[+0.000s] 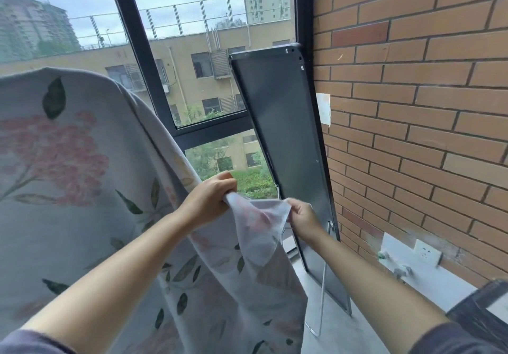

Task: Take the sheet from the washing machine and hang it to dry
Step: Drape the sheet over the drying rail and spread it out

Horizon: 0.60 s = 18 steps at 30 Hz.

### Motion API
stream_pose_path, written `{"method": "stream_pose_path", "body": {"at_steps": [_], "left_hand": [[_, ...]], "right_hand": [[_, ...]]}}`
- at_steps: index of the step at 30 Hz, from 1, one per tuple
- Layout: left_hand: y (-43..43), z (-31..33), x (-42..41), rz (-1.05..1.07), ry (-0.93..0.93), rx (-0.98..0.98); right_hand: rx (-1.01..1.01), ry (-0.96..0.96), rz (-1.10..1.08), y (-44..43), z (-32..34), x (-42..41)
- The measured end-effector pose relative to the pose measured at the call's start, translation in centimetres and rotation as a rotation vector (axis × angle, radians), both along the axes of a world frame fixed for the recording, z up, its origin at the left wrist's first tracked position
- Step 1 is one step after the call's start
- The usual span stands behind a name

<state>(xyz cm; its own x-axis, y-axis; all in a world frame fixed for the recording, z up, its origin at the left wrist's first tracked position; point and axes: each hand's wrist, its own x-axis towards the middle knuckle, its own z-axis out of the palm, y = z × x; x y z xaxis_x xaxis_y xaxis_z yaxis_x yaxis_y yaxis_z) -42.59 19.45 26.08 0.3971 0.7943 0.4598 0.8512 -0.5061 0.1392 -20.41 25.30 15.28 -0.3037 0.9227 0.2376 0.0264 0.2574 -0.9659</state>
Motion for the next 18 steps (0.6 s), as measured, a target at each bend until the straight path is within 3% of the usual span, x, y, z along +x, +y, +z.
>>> {"method": "stream_pose_path", "body": {"at_steps": [3, 8, 11, 15, 18], "left_hand": [[-0.5, -0.2, -0.7, 0.124, 0.071, -0.001], [-1.4, -1.1, 1.6, 0.238, 0.169, 0.154], [-1.8, -1.0, 2.8, 0.345, 0.169, 0.299], [-1.8, -0.8, 1.9, 0.439, 0.125, 0.319], [-1.6, 1.1, 0.0, 0.350, 0.378, 0.314]], "right_hand": [[0.041, 0.091, -0.161, 0.8, 2.5, 0.9], [0.222, 0.038, -0.256, 0.2, 7.0, 1.2], [0.224, 0.067, -0.293, 0.2, 8.3, 1.6], [0.194, 0.020, -0.367, 0.3, 8.0, 2.8], [0.163, -0.054, -0.397, 0.3, 7.0, 3.5]]}}
